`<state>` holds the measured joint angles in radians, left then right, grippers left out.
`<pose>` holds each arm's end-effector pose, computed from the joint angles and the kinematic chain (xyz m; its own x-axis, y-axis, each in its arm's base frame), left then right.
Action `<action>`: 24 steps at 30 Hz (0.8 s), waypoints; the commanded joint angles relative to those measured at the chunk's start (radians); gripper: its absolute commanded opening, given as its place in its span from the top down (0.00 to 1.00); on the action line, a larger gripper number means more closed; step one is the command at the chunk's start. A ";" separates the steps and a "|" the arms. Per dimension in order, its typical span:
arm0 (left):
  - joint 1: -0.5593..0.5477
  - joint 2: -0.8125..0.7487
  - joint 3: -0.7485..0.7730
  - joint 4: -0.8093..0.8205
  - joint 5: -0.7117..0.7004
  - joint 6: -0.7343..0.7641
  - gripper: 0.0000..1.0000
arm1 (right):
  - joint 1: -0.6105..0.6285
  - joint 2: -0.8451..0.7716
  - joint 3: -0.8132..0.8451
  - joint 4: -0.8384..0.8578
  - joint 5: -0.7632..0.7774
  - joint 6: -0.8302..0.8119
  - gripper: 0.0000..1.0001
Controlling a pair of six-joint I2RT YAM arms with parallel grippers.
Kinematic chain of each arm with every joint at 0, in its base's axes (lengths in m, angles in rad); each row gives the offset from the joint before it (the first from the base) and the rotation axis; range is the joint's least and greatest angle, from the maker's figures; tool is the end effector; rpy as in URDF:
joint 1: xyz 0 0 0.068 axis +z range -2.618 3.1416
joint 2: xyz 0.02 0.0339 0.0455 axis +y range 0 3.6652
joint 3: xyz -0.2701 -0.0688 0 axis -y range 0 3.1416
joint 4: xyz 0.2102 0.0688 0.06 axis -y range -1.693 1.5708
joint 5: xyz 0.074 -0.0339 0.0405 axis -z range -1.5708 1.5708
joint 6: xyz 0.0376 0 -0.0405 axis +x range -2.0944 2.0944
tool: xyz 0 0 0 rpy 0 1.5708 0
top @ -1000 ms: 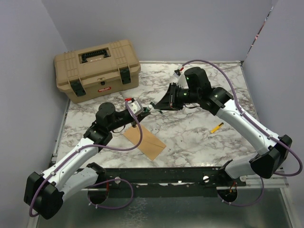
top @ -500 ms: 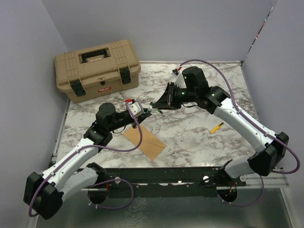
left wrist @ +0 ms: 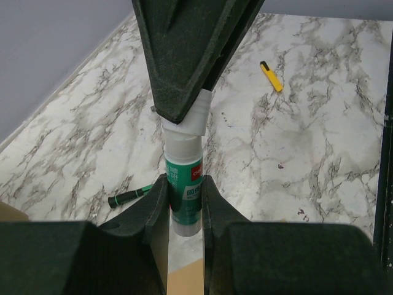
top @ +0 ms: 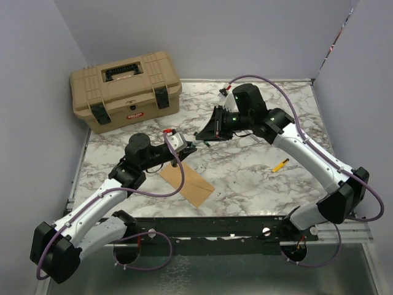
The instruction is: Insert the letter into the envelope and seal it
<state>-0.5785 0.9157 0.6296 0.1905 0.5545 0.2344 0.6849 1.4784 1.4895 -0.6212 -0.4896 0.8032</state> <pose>0.1395 -0.1147 0.3158 0.1321 0.1495 -0.9799 0.8975 0.4015 0.1823 0.2153 0.1987 0.3834 -0.9247 0.0647 -0.3752 -0.2757 0.5661 0.7769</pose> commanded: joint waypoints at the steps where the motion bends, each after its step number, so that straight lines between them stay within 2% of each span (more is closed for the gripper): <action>1: -0.025 0.011 0.037 -0.031 0.047 0.047 1.00 | -0.004 0.027 0.065 -0.071 -0.046 -0.048 1.00; 10: -0.052 0.039 0.091 -0.134 -0.007 0.149 1.00 | -0.004 0.078 0.144 -0.204 -0.074 -0.100 1.00; 24: -0.064 0.167 0.282 -0.330 -0.053 0.239 1.00 | -0.004 0.086 0.136 -0.241 -0.021 -0.110 1.00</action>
<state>-0.6308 1.0512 0.8371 -0.1047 0.5171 0.4168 0.6621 1.5482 1.6135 -0.8253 -0.4805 0.6979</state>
